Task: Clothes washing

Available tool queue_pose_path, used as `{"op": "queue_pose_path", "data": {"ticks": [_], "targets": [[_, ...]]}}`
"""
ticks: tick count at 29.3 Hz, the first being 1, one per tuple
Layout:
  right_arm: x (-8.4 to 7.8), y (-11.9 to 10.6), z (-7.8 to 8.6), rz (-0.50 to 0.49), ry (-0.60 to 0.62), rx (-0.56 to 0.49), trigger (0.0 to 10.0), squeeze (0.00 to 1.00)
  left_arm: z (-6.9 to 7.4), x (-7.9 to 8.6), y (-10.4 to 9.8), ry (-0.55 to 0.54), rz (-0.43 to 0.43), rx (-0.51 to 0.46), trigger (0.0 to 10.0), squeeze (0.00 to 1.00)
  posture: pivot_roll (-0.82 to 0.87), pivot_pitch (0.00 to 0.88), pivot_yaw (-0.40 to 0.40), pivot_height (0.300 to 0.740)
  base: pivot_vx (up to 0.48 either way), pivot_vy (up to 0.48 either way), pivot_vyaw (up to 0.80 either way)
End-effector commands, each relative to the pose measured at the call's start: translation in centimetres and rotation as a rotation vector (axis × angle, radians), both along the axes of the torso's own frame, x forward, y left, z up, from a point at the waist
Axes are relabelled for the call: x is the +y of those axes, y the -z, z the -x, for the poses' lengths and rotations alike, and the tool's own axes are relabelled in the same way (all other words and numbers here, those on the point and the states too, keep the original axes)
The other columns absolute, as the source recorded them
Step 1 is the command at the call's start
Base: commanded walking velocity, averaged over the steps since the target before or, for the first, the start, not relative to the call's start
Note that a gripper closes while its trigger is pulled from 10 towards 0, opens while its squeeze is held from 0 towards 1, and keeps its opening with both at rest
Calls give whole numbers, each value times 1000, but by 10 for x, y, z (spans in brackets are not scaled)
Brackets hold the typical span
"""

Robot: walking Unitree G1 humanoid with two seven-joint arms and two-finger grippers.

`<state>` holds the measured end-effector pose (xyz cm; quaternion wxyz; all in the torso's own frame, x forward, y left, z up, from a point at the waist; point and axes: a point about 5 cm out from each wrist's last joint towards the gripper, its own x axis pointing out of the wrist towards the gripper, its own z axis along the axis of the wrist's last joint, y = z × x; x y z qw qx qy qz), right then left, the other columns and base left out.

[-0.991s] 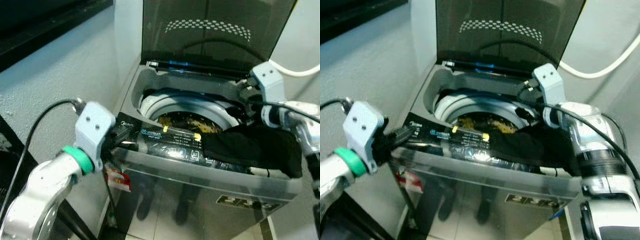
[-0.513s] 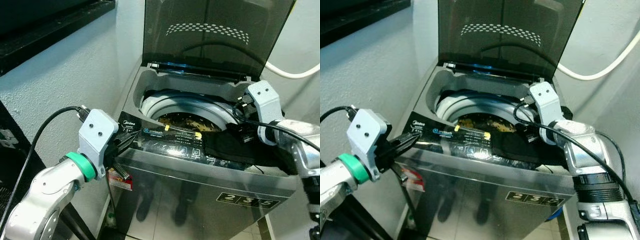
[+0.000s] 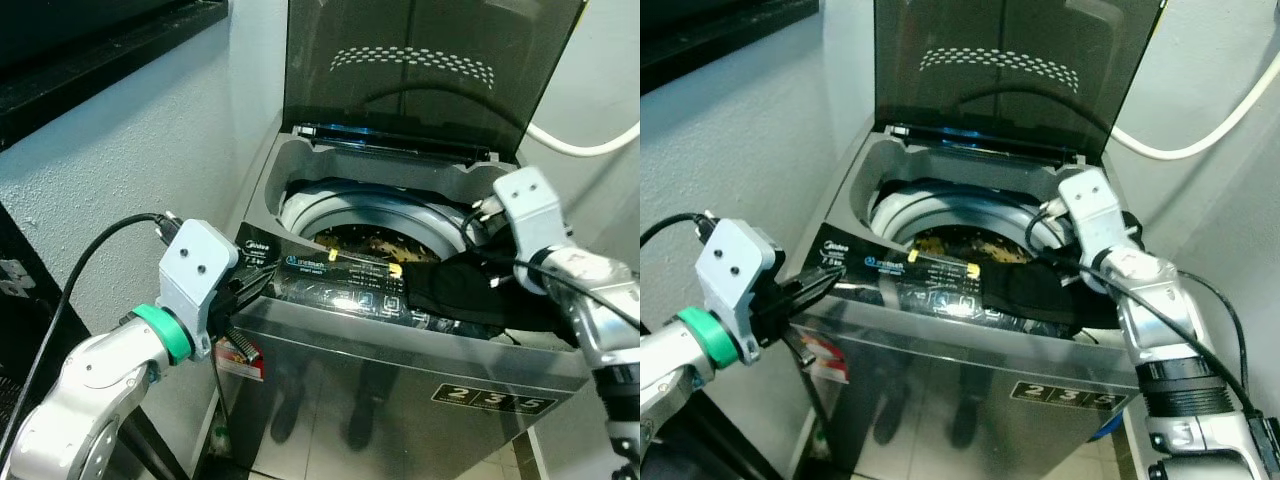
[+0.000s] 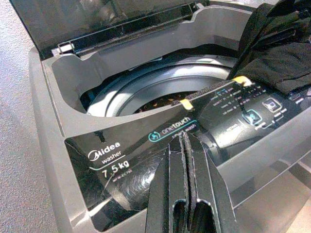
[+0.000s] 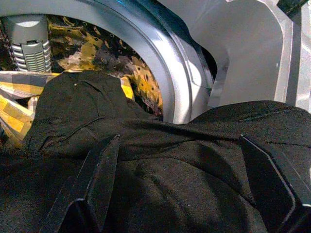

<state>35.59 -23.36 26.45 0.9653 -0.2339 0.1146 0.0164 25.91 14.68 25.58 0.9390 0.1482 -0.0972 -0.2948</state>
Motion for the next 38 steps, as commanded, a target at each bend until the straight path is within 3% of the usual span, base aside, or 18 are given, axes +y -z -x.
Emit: {"op": "queue_pose_path", "data": {"ticks": [1,6,7,10,17,22,28,38], "targets": [[-10,-2,-3,-61,103,-77,10000,0,-5,4,6,-57,-29,16,10000,0,60,78,22,740,0,0,0],[-19,-11,-7,-108,191,-193,10000,0,-10,9,6,-112,-42,11,10000,0,60,78,22,740,0,0,0],[-24,-14,-8,-223,260,-254,10000,0,-17,15,3,-196,-5,-4,10000,0,51,87,18,740,0,0,0],[-24,-11,-8,-253,271,-259,10000,0,-19,16,2,-227,16,-6,10000,0,42,92,1,740,0,0,0],[-8,-18,-11,-333,195,-303,10000,0,-17,17,1,-310,98,-11,10000,0,38,99,-28,740,0,0,0],[-2,-46,-14,-391,159,-459,10000,0,-19,21,-3,-349,96,-24,10000,0,38,104,-26,740,0,-253,0],[0,-51,-14,-389,153,-480,10000,0,-21,20,-5,-349,108,-23,10000,0,41,103,-21,740,0,-409,0],[0,-54,-12,-394,149,-496,10000,0,-19,16,-6,-318,143,-12,10000,0,42,102,-14,740,0,0,0]]}}
